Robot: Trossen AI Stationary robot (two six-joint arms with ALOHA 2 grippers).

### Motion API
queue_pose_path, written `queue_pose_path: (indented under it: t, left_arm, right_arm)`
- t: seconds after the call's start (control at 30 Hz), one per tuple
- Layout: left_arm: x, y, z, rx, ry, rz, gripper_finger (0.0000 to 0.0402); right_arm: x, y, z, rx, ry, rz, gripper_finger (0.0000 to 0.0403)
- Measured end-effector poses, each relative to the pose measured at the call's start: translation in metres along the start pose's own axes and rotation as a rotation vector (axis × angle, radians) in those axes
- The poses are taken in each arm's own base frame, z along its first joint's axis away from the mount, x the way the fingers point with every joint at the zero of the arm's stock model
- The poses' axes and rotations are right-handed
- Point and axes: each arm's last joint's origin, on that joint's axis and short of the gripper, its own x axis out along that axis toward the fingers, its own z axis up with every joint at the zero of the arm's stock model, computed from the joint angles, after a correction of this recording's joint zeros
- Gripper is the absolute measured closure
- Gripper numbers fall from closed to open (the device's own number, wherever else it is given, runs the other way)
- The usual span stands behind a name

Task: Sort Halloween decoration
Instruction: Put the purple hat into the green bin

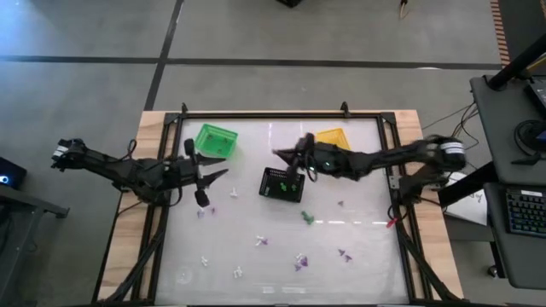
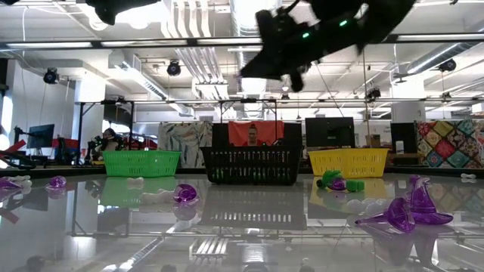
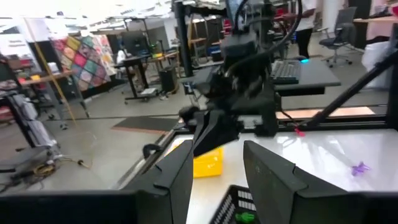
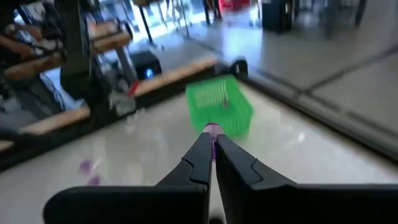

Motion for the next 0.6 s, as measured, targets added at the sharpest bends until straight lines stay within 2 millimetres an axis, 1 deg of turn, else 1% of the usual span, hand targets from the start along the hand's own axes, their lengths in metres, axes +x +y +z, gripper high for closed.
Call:
queue_pose_path:
  t: [0.1,0.23,0.33,0.47,0.6]
  left_arm:
    - [-0.003,0.003,0.001,0.009,-0.004,0.014,0.0277]
    - [-0.007,0.005,0.000,0.016,0.009,0.012,0.0277]
    - [-0.010,0.007,0.001,0.011,0.005,0.012,0.0277]
    - [-0.012,0.009,0.001,0.008,0.005,0.012,0.0277]
    - [-0.013,0.010,0.001,0.007,0.003,0.012,0.0277]
  right_arm:
    - [0.029,-0.006,-0.001,-0.056,-0.041,-0.009,0.0394]
    - [0.070,-0.007,-0.004,-0.138,-0.036,-0.032,0.0394]
    - [0.097,-0.008,-0.004,-0.168,-0.032,-0.048,0.0394]
    - [0.130,-0.011,-0.003,-0.206,-0.036,-0.069,0.0394]
    - [0.158,-0.015,-0.008,-0.202,-0.033,-0.083,0.0394]
